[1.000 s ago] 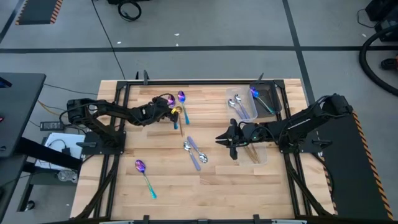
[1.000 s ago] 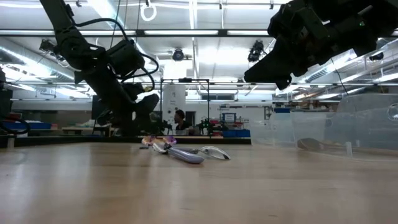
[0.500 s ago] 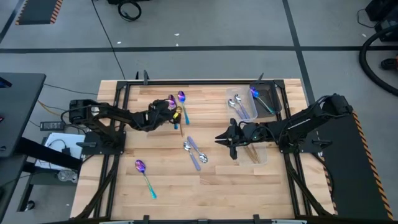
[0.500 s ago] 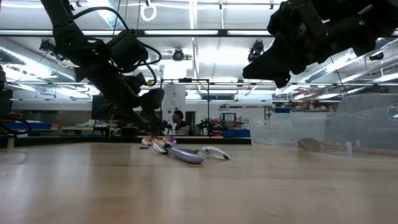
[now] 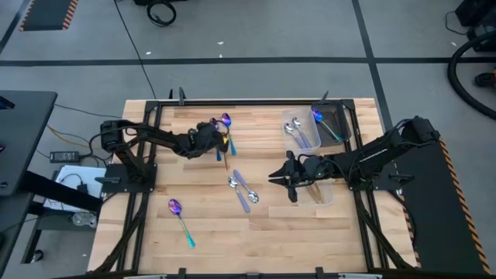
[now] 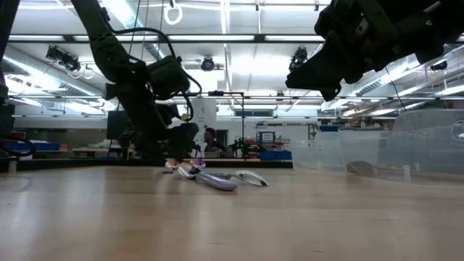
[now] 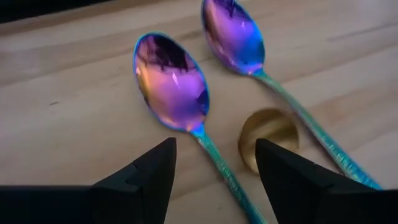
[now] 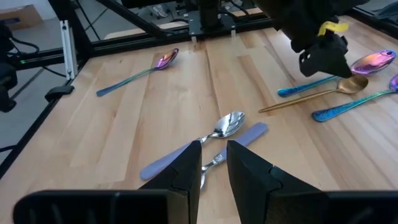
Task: Sort silverware by color (type)
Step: Put the blue spoon into the black bin
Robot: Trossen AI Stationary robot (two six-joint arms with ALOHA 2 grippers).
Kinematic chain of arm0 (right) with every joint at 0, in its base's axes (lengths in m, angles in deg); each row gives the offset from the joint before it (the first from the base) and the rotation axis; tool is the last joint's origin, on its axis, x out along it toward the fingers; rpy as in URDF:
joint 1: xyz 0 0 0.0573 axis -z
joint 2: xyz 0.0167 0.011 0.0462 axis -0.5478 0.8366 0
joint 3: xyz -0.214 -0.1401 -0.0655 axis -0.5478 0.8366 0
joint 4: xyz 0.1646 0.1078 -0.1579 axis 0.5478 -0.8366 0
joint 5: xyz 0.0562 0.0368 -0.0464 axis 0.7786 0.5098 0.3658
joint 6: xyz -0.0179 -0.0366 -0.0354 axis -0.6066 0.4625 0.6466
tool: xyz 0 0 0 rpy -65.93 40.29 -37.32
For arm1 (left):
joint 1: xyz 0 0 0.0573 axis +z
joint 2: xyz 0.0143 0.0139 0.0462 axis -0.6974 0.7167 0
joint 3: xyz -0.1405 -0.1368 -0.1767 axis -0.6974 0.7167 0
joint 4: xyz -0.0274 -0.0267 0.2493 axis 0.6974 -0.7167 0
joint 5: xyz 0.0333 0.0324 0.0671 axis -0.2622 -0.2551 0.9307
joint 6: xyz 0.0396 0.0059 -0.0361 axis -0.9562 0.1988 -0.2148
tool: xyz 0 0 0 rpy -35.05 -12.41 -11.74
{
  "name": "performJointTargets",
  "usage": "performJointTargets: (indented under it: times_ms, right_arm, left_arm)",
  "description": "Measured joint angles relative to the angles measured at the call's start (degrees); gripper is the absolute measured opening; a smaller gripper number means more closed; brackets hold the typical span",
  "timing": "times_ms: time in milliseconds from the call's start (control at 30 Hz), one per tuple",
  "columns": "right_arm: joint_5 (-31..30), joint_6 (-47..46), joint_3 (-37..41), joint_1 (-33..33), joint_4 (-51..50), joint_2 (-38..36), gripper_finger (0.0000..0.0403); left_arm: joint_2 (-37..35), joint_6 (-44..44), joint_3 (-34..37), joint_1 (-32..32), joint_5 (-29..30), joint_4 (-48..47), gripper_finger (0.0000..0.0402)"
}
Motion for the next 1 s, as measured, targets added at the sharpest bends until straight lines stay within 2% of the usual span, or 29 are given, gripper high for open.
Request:
performJointTargets:
  times_ms: [267, 533, 800, 1000]
  right_arm:
    - [0.1, 0.0, 0.0, -0.1, 0.3, 0.0, 0.0086]
    - [0.1, 0.0, 0.0, 0.0, 0.4, 0.0, 0.0086]
    - [0.1, 0.1, 0.0, 0.0, 0.3, 0.0, 0.0086]
    - [0.1, 0.2, 0.0, 0.0, 0.3, 0.0, 0.0086]
  left_arm:
    - [0.0, 1.1, 0.0, 0.0, -0.8, -5.6, 0.0222]
    - [-0.2, -1.5, -0.2, -0.2, -4.8, -7.8, 0.0194]
    - [-0.3, -2.9, -0.3, -0.2, -6.7, -11.6, 0.0143]
    - [-0.3, -4.1, -0.2, -0.3, -7.0, -12.0, 0.0077]
